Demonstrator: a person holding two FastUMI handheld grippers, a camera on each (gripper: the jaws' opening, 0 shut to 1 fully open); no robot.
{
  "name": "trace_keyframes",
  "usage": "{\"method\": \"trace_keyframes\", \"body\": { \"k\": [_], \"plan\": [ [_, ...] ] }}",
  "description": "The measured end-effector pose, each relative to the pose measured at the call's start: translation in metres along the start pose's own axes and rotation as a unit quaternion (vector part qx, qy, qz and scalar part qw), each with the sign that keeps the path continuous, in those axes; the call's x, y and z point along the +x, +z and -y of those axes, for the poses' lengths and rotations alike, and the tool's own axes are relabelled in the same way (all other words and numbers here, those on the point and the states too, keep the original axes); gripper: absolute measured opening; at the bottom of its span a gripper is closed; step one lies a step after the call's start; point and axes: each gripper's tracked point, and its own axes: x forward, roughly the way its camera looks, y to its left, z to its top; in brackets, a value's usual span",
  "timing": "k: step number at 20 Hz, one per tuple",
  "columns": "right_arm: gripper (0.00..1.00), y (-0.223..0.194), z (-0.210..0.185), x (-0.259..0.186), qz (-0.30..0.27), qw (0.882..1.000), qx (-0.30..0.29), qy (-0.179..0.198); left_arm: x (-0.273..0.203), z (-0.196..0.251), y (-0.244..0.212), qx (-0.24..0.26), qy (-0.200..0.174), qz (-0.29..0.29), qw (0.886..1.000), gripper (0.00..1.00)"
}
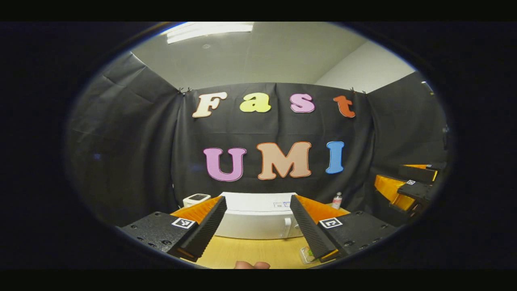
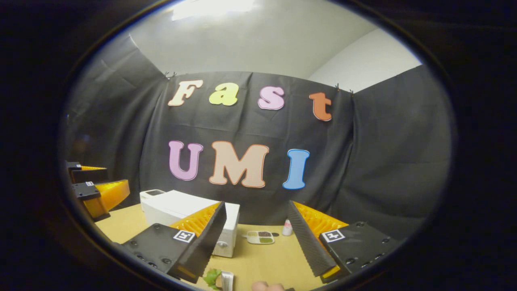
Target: Open the microwave oven with the left hand, put the food in, and close the microwave oven.
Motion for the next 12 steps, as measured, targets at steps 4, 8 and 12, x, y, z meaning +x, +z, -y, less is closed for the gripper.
{"method": "trace_keyframes", "body": {
  "k": [4, 8, 12],
  "plan": [
    [0.96, -0.002, 0.003, 0.008, 0.003, 1.0, -0.001, -0.002, 0.009, 0.004, -0.005, 0.002, -0.001, 0.0, 1.0, 0.96],
    [0.97, -0.004, 0.004, 0.011, 0.009, 1.0, -0.003, -0.001, 0.012, 0.005, -0.017, 0.002, -0.002, -0.009, 1.0, 0.93],
    [0.96, -0.01, 0.005, 0.013, 0.009, 1.0, -0.006, -0.001, 0.019, 0.006, -0.038, -0.003, -0.004, -0.02, 1.0, 0.93]
  ]
}}
